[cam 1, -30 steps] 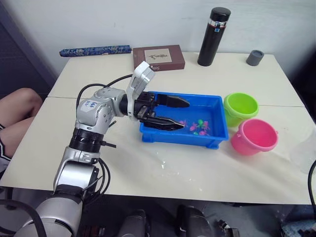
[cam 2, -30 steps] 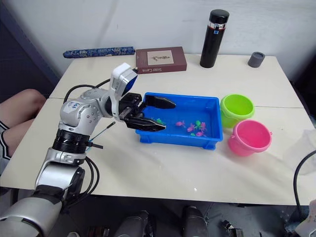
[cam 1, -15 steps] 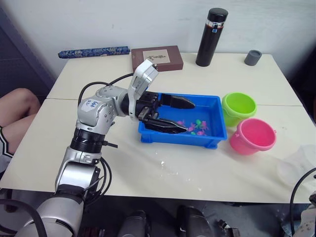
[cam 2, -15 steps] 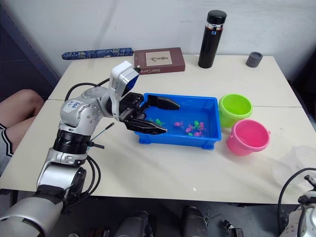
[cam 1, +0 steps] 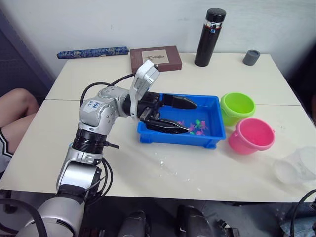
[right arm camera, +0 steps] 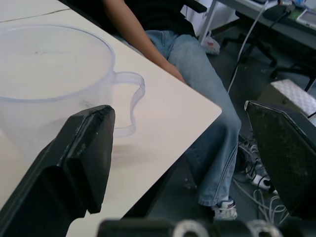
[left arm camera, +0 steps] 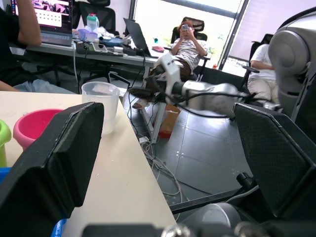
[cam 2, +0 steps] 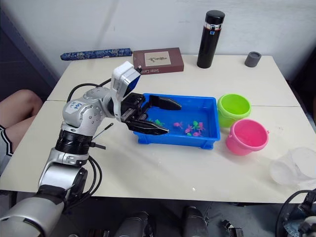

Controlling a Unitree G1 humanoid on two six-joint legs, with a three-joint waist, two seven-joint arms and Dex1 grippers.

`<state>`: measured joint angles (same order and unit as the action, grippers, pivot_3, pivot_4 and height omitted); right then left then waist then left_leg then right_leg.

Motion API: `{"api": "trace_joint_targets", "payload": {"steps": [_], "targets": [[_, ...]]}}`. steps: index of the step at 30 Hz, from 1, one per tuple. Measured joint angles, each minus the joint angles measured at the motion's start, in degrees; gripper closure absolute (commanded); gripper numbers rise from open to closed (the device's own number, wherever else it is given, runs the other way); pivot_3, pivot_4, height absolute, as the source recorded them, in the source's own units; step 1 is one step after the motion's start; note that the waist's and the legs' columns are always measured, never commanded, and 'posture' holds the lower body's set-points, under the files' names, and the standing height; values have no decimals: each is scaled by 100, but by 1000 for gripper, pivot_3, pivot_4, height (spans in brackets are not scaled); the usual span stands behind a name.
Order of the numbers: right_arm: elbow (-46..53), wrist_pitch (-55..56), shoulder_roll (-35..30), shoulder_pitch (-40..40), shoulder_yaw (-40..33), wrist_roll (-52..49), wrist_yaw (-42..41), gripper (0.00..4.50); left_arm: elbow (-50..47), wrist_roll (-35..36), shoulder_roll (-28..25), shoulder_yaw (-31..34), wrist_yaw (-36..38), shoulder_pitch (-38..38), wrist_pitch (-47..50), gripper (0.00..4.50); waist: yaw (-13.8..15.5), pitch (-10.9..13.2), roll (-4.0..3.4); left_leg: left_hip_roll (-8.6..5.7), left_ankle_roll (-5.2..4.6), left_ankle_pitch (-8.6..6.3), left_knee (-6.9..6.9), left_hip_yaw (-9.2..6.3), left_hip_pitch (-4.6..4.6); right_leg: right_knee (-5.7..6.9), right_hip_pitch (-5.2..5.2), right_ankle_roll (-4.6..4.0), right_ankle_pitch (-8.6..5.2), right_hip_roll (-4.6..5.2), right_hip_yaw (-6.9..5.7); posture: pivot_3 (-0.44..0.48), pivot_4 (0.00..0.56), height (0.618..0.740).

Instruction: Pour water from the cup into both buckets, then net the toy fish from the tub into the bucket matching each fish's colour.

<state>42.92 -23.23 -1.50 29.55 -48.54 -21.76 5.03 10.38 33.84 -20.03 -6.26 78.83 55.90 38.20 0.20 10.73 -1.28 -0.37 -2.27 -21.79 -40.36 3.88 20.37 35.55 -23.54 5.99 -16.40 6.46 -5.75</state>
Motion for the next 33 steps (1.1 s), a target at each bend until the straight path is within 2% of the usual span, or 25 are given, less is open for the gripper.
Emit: {"api": "trace_joint_targets", "payload": {"steps": [2, 4, 6, 8, 10, 13, 15, 19, 20, 21, 23, 25, 29, 32, 33], "targets": [[513, -109, -394, 313, -159, -672, -316, 53, 145, -113, -51, 1, -106, -62, -121, 0, 0, 0, 0, -1, 2, 1, 7, 2, -7, -3, 7, -1, 0, -1, 2, 0, 150, 740], [807, -187, -1192, 543, -498, -1688, -754, 53, 236, -271, -119, 0, -192, -246, -255, 0, -28, 1, 8, -3, -1, 0, 14, 13, -19, -6, 13, 1, 1, 0, 3, 0, 150, 740], [920, -339, -2123, 710, -764, -2612, -1230, 53, 342, -396, -148, 0, -330, -405, -378, 0, -33, 3, 32, 4, -1, 0, 16, 10, -20, -6, 13, 0, 1, -5, 7, 0, 150, 740], [841, -599, -3338, 762, -924, -3357, -1858, 53, 342, -586, -318, 16, -591, -599, -503, 0, -54, 6, 37, 4, -3, -1, 21, 19, -26, -7, 12, 0, 1, -5, 20, 0, 150, 740], [727, -800, -4243, 550, -947, -3893, -2417, 53, 254, -694, -566, 129, -797, -859, -552, 0, -42, 7, 50, 13, -5, 0, 27, 13, -27, -7, 11, -3, 0, -7, 16, 0, 150, 740], [243, -980, -5360, -369, -251, -4207, -3183, 53, -275, -614, -1096, 576, -1095, -1647, -219, 0, -66, 15, 68, 14, -3, 0, 28, -5, -25, -9, 5, -7, 0, 8, 26, 0, 150, 740], [-225, -1076, -5950, -1431, 808, -4264, -3718, 53, -879, -486, -1487, 1043, -1439, -2476, 75, 0, -73, 19, 75, 13, -4, -1, 26, -10, -22, -18, 6, -8, 1, 18, 23, 0, 150, 740], [-711, -1120, -6065, -3057, 2478, -4074, -4319, 53, -1599, -438, -1919, 1775, -1830, -3866, 245, 0, 43, 23, 86, 15, 4, -7, 9, -40, 1, -42, 4, -14, 5, 30, -10, 0, 150, 740], [-978, -1154, -5888, -3843, 3212, -3828, -4572, 53, -1911, -406, -2046, 2191, -1950, -4622, 300, 0, 28, 23, 92, 11, 2, -9, 9, -44, 3, -55, 8, -15, 6, 36, -17, 0, 150, 740], [-1009, -1154, -5835, -3926, 3288, -3788, -4600, 53, -1928, -400, -2045, 2251, -1971, -4698, 305, 0, 35, 23, 95, 12, 2, -10, 8, -44, 3, -57, 8, -15, 7, 37, -19, 0, 150, 740], [-1390, -1183, -5398, -4877, 4166, -3420, -4892, 53, -2201, -295, -2006, 3019, -2253, -5535, 299, 0, 3, 19, 114, 16, 5, -12, 4, -50, 9, -65, 10, -18, 11, 41, -30, 0, 150, 740], [-1699, -1179, -5100, -5340, 4763, -3073, -5188, 53, -2303, -249, -1981, 3691, -2453, -6183, 285, 0, -12, 21, 115, 13, 5, -12, 6, -62, 10, -63, 15, -19, 10, 46, -44, 0, 150, 740], [-2114, -1160, -4702, -5720, 5292, -2566, -5682, 53, -2356, -266, -1989, 4543, -2616, -7161, 103, 0, 71, 20, 116, 4, 2, -12, 7, -65, 12, -64, 19, -20, 10, 60, -54, 0, 150, 740], [-2147, -1158, -4546, -5784, 5352, -2375, -5851, 53, -2231, -557, -2243, 4537, -2748, -7228, -125, 0, 146, 20, 117, 1, 1, -12, 6, -70, 12, -63, 20, -20, 10, 65, -60, 0, 150, 740], [-2147, -1151, -4491, -5796, 5368, -2293, -5904, 53, -2004, -768, -2523, 4352, -2849, -7088, -171, 0, 151, 19, 118, -2, 1, -12, 6, -70, 10, -59, 21, -20, 10, 65, -61, 0, 150, 740]]}}
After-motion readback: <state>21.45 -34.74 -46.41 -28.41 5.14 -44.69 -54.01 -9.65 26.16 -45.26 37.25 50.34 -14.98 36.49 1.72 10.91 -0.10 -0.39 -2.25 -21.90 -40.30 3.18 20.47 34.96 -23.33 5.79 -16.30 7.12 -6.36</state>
